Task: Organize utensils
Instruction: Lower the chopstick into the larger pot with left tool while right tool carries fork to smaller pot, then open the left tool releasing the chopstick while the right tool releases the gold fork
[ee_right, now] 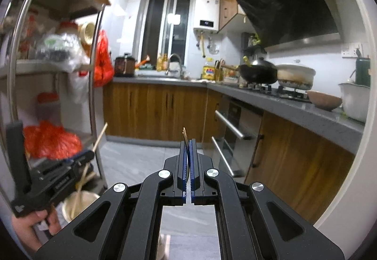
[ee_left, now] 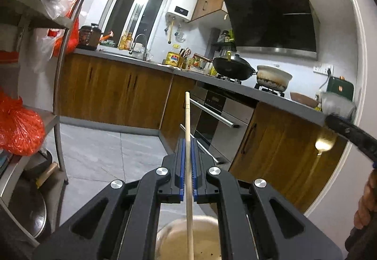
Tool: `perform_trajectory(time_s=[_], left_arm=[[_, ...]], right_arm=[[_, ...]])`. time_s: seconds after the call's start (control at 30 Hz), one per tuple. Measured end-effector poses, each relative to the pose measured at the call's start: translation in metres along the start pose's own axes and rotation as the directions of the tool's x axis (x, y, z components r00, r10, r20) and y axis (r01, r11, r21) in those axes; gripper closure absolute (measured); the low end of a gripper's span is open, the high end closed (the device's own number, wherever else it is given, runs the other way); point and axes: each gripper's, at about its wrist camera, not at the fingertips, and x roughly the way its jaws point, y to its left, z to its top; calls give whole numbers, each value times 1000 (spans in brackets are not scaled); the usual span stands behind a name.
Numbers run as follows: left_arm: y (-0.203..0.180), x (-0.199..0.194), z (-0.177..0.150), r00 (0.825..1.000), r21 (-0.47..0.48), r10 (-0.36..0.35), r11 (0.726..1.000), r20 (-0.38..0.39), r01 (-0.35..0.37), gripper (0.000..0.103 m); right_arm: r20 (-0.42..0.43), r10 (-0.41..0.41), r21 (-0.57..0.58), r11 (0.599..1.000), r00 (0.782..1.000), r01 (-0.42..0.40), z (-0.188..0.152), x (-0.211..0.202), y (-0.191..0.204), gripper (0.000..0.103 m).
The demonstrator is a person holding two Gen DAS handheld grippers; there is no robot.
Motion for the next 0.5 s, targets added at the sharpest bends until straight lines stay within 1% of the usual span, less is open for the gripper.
perform_trajectory(time_s=[0.13, 0.23, 0.3, 0.37, 0.5], left_arm=[[-5, -17, -8, 1000, 52, 2, 999, 6, -2, 99], [-11, -28, -17, 1000, 121, 21, 993, -8, -20, 99], [-13, -33, -21, 1000, 147, 13, 989, -16, -10, 99], [-15, -38, -25, 999, 181, 28, 983, -25, -23, 99], [-13, -38, -30, 997, 194, 43, 981, -59, -31, 99]], right_arm=[[-61, 10, -8, 1000, 998, -11, -19, 17, 3, 100], [-88, 16, 2, 1000, 996, -16, -27, 24, 3, 100], [-97, 17, -2, 1000, 995, -17, -31, 27, 4, 100], [-107, 15, -6, 1000, 994, -16, -35, 30, 6, 100], [-128, 9, -11, 1000, 992, -11, -40, 36, 8, 99]])
